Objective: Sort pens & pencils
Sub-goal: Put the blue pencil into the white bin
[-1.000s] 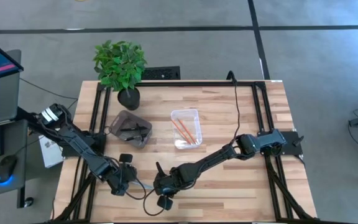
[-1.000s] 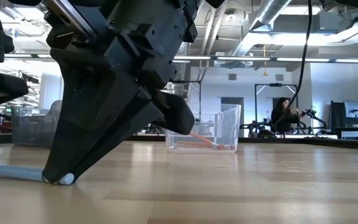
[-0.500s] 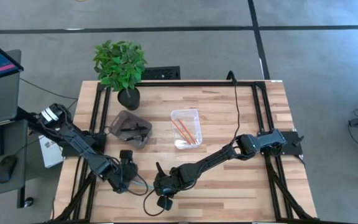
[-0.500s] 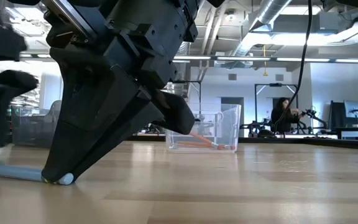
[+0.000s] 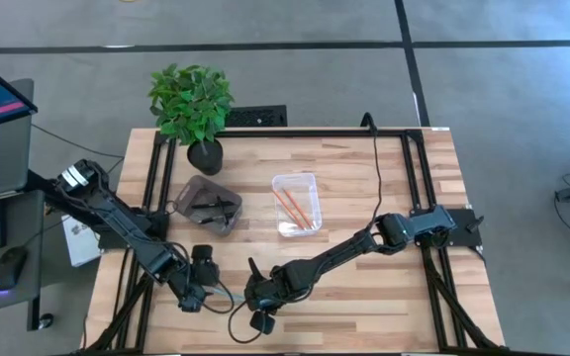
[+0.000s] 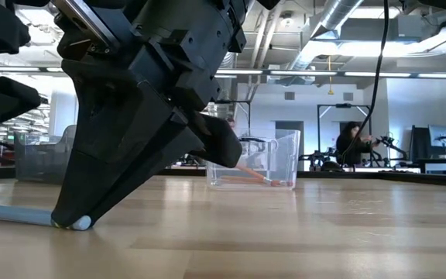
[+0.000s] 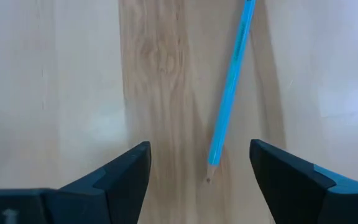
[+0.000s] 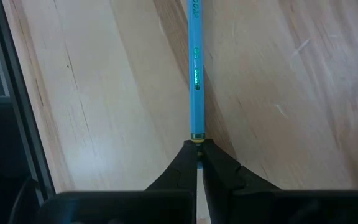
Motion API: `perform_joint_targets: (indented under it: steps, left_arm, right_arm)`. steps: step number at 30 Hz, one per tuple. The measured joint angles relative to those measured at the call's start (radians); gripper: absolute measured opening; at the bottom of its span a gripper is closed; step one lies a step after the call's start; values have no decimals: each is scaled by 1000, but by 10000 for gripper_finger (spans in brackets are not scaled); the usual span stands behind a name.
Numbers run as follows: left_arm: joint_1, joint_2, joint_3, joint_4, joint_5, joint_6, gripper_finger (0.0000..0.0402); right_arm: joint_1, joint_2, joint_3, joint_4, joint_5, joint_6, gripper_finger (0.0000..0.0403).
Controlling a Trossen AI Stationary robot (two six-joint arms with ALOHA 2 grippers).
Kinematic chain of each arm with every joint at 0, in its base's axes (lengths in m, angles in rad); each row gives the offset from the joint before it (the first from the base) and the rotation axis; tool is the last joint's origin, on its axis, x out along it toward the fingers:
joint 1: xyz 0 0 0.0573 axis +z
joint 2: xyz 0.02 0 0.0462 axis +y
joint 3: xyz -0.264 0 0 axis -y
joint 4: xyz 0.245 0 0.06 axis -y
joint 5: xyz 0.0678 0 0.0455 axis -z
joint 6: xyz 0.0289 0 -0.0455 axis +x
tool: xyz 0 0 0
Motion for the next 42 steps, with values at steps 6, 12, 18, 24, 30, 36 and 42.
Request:
perform_joint_targets:
  steps: [6, 12, 18, 24, 30, 36, 42]
  left_arm:
    - [0, 2, -2, 16, -3, -27, 265]
    - [0, 2, -25, 7, 46, -37, 265]
    - [0, 4, -43, 7, 42, -12, 265]
    - [0, 40, -43, 10, 33, 30, 265]
    - [-1, 127, -28, 1, 37, 24, 265]
    - [0, 119, -16, -23, 65, 17, 225]
    - [1, 119, -12, -22, 113, 15, 128]
  right_arm:
    - [0, 0, 0, 1, 0, 0, 31]
    - [0, 0, 0, 4, 0, 0, 31]
    - [0, 2, 0, 15, 0, 0, 31]
    - [0, 10, 0, 58, 4, 0, 31]
    - [-8, 16, 0, 83, 1, 1, 31]
    - [-20, 19, 0, 95, -11, 1, 30]
    - [-21, 23, 0, 110, -5, 2, 30]
